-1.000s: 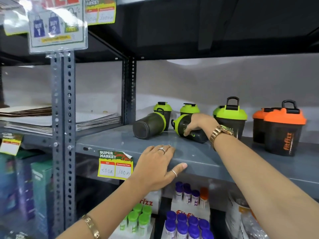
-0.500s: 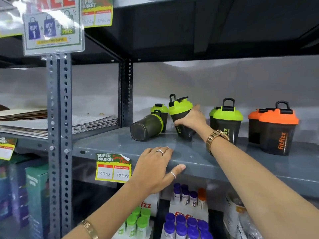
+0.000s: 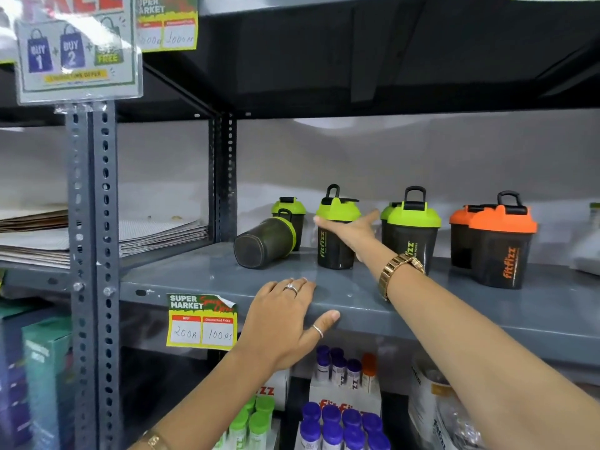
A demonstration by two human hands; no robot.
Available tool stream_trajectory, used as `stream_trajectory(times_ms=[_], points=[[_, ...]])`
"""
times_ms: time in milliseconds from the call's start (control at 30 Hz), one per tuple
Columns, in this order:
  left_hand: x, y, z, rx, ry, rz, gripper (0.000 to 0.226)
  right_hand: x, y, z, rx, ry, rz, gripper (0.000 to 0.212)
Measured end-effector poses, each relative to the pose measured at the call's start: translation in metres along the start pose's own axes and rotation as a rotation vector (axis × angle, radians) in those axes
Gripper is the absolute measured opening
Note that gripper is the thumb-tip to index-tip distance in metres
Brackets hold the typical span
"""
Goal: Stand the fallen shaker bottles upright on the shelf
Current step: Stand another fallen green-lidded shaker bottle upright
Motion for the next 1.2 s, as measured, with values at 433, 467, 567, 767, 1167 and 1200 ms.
stream_trajectory(times_ms=[433, 467, 567, 767, 1167, 1200], points=[[0.001, -0.001, 0.002, 0.004, 0.009, -0.01, 0.066, -0.005, 0.01, 0.062, 0.665, 0.494, -0.151, 0.074], [0.0, -0.001, 0.002, 0.004, 0.012, -0.012, 0.066, -0.007, 0.01, 0.063, 0.669, 0.491, -0.132, 0.073], [0.0, -0.001, 0.001, 0.004, 0.024, -0.021, 0.063, -0.014, 0.015, 0.065, 0.678, 0.463, -0.046, 0.065], [0.0, -0.001, 0.001, 0.001, 0.028, -0.032, 0.062, -0.028, 0.024, 0.064, 0.595, 0.378, 0.148, 0.064], [0.001, -0.002, 0.001, -0.013, 0.044, -0.027, 0.063, -0.016, 0.029, 0.052, 0.455, 0.401, 0.157, 0.087], [0.0, -0.002, 0.002, -0.012, 0.047, -0.025, 0.065, -0.012, 0.029, 0.051, 0.395, 0.4, 0.113, 0.09]])
Point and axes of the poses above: each hand's wrist, its own x-axis away from the middle knuckle, its own y-axis out of the back of the hand, z = x × y, the point moved 5 cm from there along -x, towards the middle knuckle, and after that the axes turned 8 degrees about -z, right-handed, at the moved point
